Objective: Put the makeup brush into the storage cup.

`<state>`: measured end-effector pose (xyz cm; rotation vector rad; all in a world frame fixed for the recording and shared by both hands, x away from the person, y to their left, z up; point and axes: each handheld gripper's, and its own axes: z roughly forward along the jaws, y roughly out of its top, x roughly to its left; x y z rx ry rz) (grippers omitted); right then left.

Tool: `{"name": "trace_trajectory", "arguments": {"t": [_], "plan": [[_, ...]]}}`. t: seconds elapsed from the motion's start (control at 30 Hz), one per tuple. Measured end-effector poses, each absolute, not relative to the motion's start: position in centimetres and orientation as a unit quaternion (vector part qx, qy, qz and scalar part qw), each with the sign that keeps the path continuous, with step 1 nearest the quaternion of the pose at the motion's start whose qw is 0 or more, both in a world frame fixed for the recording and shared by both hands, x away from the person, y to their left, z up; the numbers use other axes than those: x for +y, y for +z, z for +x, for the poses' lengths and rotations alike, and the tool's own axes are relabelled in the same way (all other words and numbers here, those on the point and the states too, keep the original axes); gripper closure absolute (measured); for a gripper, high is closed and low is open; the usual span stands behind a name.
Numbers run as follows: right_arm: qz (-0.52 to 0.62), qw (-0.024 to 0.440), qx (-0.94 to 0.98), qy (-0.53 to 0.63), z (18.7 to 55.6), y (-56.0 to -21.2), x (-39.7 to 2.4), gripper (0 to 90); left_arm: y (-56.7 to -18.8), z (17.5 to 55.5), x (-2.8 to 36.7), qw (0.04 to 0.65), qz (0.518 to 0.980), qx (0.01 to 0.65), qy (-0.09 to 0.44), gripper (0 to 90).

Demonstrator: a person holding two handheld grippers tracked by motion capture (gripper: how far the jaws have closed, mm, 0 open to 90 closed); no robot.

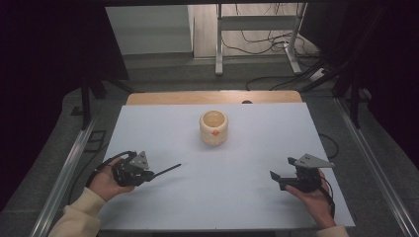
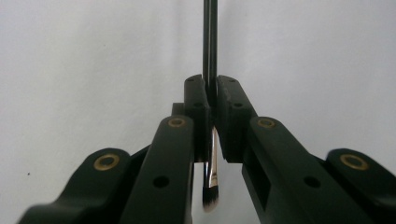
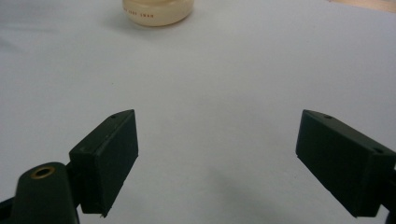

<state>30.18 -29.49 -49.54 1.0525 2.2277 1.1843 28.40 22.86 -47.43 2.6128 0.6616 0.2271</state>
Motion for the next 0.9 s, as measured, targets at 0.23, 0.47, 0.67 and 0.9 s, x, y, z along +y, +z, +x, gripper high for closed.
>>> {"name": "trace_trajectory", "arguments": {"t": [0.23,0.47,0.67,0.9], "plan": [[0.377,0.203,0.798,0.424,30.2,-49.5,-29.5,13.5,-46.9,28.5,22.7,0.232,0.939,0.241,0.085,83.5],[0.377,0.203,0.798,0.424,30.2,-49.5,-29.4,13.5,-46.4,28.4,21.9,0.243,0.936,0.241,0.086,83.5],[0.379,0.205,0.796,0.427,30.2,-49.5,-29.5,13.6,-46.1,28.5,21.0,0.252,0.934,0.238,0.088,83.5],[0.379,0.206,0.795,0.427,30.2,-49.4,-29.5,13.7,-45.8,28.6,20.1,0.261,0.932,0.237,0.088,83.5]]}}
